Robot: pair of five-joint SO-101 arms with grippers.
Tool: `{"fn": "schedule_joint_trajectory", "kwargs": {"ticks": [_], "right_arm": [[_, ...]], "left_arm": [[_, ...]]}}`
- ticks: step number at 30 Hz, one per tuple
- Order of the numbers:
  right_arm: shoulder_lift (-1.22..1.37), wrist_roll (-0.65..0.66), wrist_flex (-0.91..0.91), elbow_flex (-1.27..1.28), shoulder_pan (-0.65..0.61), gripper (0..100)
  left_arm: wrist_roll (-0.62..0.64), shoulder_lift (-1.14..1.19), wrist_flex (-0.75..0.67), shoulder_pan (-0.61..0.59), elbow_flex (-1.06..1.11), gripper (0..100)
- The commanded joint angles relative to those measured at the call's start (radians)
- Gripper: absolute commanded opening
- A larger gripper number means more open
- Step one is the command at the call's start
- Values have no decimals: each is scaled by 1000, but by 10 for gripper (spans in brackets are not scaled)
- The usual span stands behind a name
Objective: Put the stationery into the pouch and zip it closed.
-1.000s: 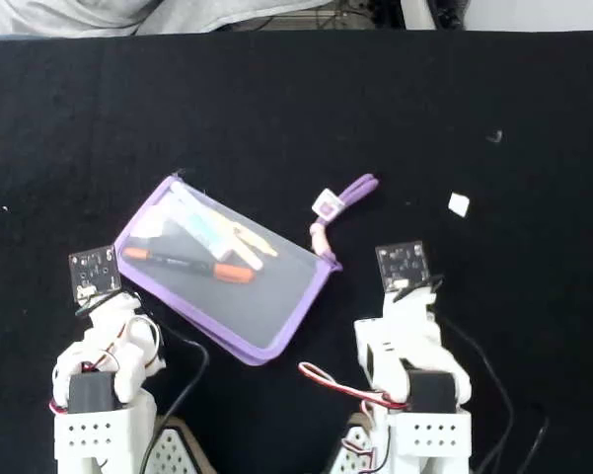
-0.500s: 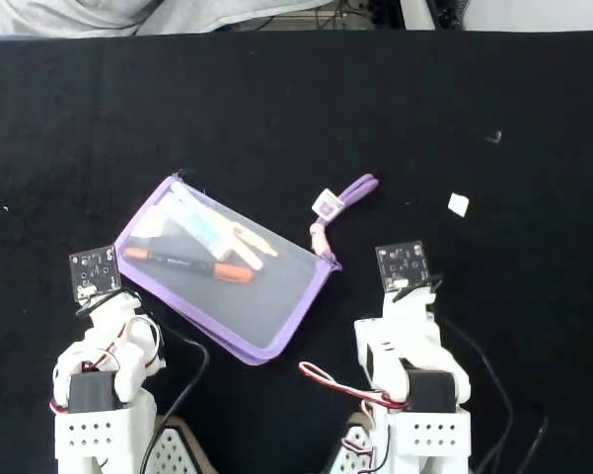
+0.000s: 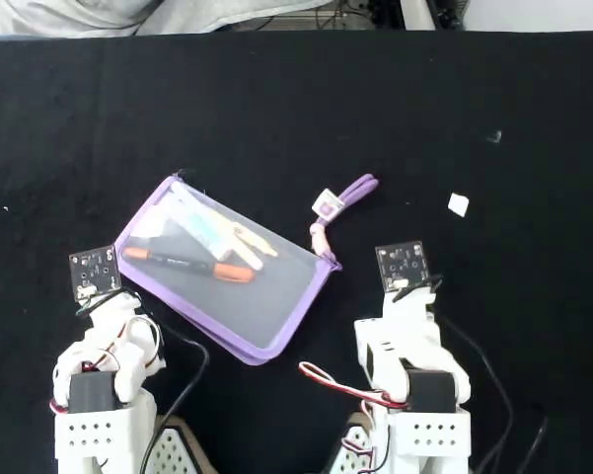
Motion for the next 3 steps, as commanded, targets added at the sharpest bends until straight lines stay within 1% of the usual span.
{"fn": "schedule_joint_trajectory", "kwargs": {"ticks": [1,3], "right_arm": [[-88,6,9,-2,14,82],[-88,6,9,-2,14,82]], "left_arm": [[-3,-6,5,2,22,30],[-3,-6,5,2,22,30]]}}
